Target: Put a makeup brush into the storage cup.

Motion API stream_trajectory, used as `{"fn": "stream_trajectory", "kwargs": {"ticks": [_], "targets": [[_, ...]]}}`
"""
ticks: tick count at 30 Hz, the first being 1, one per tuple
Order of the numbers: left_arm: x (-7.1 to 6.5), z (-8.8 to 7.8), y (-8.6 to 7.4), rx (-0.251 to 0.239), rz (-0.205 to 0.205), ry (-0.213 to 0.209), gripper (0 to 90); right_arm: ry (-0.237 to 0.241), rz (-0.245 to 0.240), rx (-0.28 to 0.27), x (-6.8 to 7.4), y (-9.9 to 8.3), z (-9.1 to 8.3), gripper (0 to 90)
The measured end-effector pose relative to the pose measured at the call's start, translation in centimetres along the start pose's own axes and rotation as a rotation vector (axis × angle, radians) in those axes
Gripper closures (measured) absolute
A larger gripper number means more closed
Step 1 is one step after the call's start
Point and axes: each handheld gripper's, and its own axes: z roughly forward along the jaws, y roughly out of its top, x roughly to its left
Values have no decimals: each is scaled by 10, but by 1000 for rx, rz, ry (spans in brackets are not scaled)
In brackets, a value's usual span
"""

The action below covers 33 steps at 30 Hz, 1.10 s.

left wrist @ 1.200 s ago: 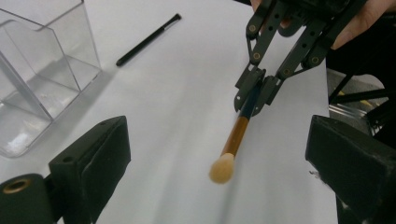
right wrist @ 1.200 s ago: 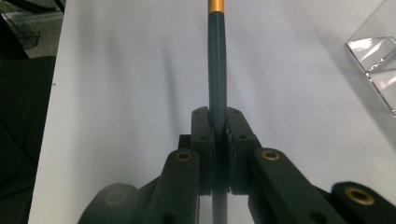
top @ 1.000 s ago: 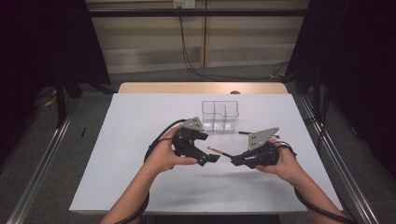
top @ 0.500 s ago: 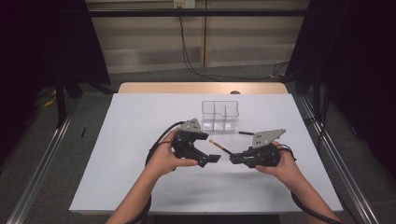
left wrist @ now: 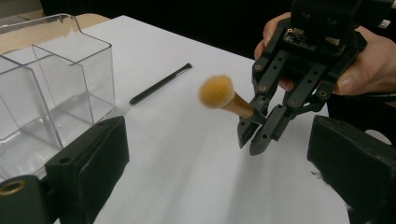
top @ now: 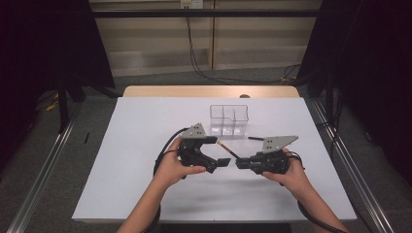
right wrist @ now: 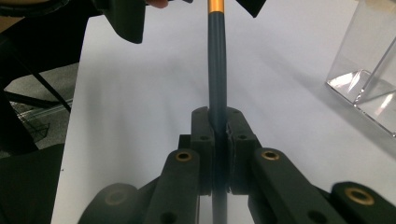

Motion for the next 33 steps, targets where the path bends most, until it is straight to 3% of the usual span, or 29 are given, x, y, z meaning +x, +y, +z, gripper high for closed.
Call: {"fn": "stream_trajectory", "kwargs": {"ticks": [8,14,23,29,33], "targets": [[-1,0,-2,-45,-19,-1,101,-13,19,-46,2,3,4,844],[-1,1,-3,-52,-29,0,159,-14,16,-66,4,6,6,843],[0,1,-5,-76,-64,-35,383,-27,33,-97,4,5,9,843],[2,0,-5,-117,-83,-29,484,-36,40,-106,4,7,11,843],[2,-2,-5,-117,-92,-28,525,-35,45,-108,5,8,13,843]]}}
